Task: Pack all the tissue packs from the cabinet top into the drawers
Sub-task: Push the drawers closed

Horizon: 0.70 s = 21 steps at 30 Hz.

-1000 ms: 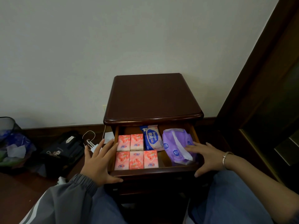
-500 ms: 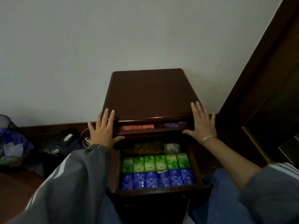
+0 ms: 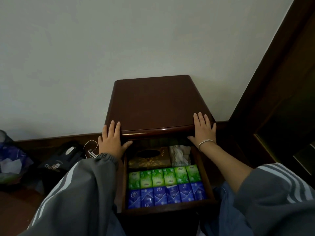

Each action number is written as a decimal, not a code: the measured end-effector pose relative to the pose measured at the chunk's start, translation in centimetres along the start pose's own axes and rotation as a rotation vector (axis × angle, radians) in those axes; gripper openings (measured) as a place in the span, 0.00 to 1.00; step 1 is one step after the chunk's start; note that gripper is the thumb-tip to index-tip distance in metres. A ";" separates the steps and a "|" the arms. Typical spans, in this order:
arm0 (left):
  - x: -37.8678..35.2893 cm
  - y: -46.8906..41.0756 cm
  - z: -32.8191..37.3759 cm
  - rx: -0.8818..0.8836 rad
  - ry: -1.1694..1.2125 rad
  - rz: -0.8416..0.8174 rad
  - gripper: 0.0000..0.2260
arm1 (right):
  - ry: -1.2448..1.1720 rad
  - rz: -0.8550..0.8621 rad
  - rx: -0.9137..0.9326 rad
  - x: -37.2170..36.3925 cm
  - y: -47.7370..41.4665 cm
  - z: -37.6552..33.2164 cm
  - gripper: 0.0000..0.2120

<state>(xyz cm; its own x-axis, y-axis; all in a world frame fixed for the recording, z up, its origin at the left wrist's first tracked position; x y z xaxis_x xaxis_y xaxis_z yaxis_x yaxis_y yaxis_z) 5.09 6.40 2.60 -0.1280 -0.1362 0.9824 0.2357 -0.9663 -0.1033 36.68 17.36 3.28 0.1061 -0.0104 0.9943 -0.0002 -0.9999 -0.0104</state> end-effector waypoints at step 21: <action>-7.3 20.0 7.8 1.200 2.032 -0.542 0.37 | -1.599 -1.230 -1.138 -10.6 19.7 4.6 0.38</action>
<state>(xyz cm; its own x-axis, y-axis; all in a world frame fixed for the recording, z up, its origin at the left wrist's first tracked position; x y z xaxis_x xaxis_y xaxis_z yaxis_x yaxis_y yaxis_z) 18.28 -10.23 -5.43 -0.5423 -0.6807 -0.4924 -0.0004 -0.5859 0.8104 40.10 -2.23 -8.00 0.9108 -0.1749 -0.3739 0.3548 -0.1313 0.9257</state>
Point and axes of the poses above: each hand's wrist, its own y-axis away from the middle knuckle, its own x-axis out of the back of the hand, z = x × y, the point moved 4 cm from there along -y, towards the middle knuckle, and after that the axes turned 9 degrees about -x, right-handed, at the moved point
